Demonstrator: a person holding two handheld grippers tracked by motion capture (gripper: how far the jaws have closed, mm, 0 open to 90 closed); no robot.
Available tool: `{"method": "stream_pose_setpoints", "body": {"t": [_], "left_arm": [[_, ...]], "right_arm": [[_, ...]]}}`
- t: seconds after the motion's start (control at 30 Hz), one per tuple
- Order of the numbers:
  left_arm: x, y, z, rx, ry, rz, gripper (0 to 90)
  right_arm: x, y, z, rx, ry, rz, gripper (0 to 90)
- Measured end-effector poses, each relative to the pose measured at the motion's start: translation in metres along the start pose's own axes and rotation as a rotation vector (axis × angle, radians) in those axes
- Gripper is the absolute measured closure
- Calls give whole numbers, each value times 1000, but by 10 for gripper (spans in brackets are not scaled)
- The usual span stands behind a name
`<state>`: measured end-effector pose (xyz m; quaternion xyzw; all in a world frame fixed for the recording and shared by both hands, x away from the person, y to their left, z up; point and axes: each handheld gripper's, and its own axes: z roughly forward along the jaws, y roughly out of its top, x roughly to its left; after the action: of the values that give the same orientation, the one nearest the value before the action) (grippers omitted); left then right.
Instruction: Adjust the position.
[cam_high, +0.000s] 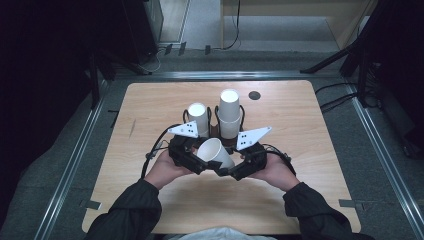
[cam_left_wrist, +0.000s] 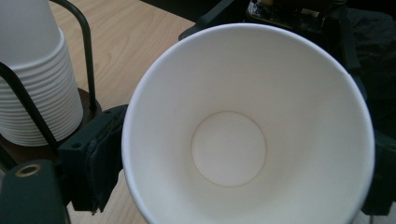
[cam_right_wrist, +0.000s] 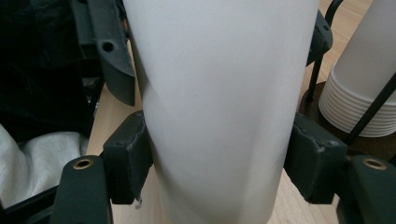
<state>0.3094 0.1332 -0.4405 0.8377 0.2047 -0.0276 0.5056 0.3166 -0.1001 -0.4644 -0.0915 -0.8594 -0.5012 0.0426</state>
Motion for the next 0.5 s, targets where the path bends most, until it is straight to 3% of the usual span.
{"method": "stream_pose_setpoints", "body": {"t": [0.17,0.5], "left_arm": [[-1,0,-3,-23,-3,6,146],[0,0,-3,-12,1,13,173]], "right_arm": [[-1,0,0,-4,8,15,310],[-2,-1,0,-3,6,27,312]]}}
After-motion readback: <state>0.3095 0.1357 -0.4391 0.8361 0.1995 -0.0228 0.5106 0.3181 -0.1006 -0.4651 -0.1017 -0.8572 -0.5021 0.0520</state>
